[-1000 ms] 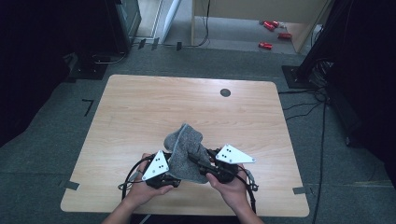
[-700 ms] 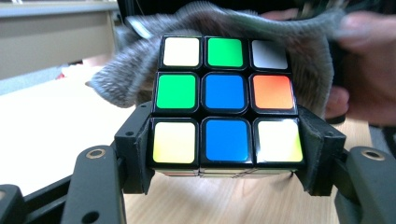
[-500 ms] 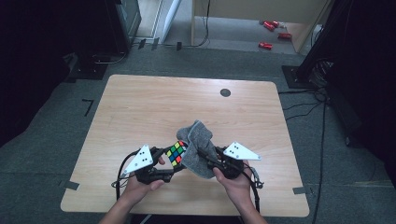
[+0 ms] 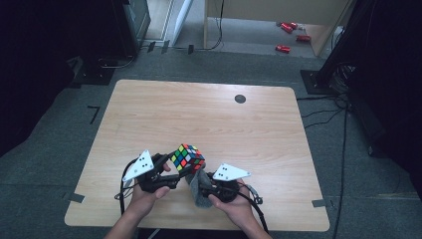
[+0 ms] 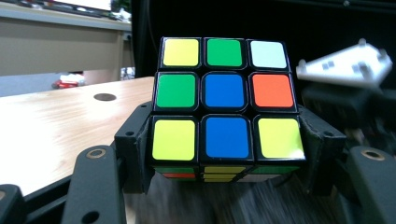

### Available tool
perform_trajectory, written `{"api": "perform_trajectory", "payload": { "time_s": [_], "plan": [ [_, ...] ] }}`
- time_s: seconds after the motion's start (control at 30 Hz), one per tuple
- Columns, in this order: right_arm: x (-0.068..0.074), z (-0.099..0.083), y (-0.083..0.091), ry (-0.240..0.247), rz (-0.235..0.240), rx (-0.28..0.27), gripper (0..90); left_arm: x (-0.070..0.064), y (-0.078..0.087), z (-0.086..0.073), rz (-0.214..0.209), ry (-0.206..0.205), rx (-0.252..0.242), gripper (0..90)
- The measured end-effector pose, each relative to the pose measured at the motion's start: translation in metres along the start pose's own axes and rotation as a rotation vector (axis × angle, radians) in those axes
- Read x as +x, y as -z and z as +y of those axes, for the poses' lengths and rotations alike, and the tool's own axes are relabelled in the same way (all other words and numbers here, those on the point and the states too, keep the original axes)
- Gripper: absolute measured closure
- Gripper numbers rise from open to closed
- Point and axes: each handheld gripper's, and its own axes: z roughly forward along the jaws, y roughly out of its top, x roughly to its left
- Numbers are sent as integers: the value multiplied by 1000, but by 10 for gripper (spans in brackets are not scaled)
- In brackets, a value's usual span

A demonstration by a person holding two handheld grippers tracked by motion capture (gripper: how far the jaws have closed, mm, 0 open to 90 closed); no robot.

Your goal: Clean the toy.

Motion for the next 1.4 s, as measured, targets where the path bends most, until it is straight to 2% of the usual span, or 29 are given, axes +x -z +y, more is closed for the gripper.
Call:
{"api": "perform_trajectory", "payload": {
  "time_s": [0.03,0.1,0.17,0.2,0.23,0.27,0.33,0.43,0.5,0.6,0.63,0.67,0.7,0.8,0.9,1.0,1.03,1.13,1.2,1.27,1.33,1.4],
  "plan": [
    [1,-1,-2,17,-5,15,646,2,1,0,2,5,0,350],
    [-3,2,2,20,-52,10,644,3,3,0,5,12,-6,350],
    [-13,7,14,-31,-103,-60,646,4,4,0,-2,17,-13,350],
    [-19,9,23,-70,-136,-119,646,4,4,0,-4,14,-11,350],
    [-23,11,28,-91,-150,-163,647,4,3,0,-10,15,-8,350],
    [-24,12,32,-89,-156,-191,648,4,3,-1,-15,18,-9,350],
    [-21,13,32,-57,-150,-194,647,2,1,-1,-28,25,-13,350],
    [-11,8,20,-9,-97,-152,650,1,1,0,-33,24,-15,350],
    [-2,3,10,61,-53,-98,649,2,3,0,-29,30,-19,350],
    [8,1,2,154,9,-52,647,6,5,1,-16,41,-24,350],
    [11,3,2,199,8,-39,646,7,5,1,-13,44,-27,350],
    [12,7,6,237,-12,-33,645,7,6,2,-12,45,-32,350],
    [9,11,11,249,-30,-41,645,8,7,2,-13,48,-35,350],
    [-10,18,29,175,-117,-118,645,8,7,2,-14,52,-33,350],
    [-14,17,33,156,-176,-153,643,5,3,1,-24,41,-10,350],
    [-3,16,25,218,-148,-154,643,3,3,2,-32,47,-18,349],
    [1,14,23,224,-138,-145,643,4,4,2,-31,51,-25,349],
    [13,9,11,248,-55,-105,639,9,8,4,-16,80,-49,350],
    [20,6,3,232,2,-82,635,10,8,4,-8,111,-68,350],
    [26,5,-3,187,54,-92,633,9,7,2,-10,121,-74,349],
    [29,8,-5,149,89,-120,633,5,3,0,-15,115,-61,349],
    [30,12,-5,110,87,-151,634,1,0,-1,-20,102,-52,349]
  ]
}}
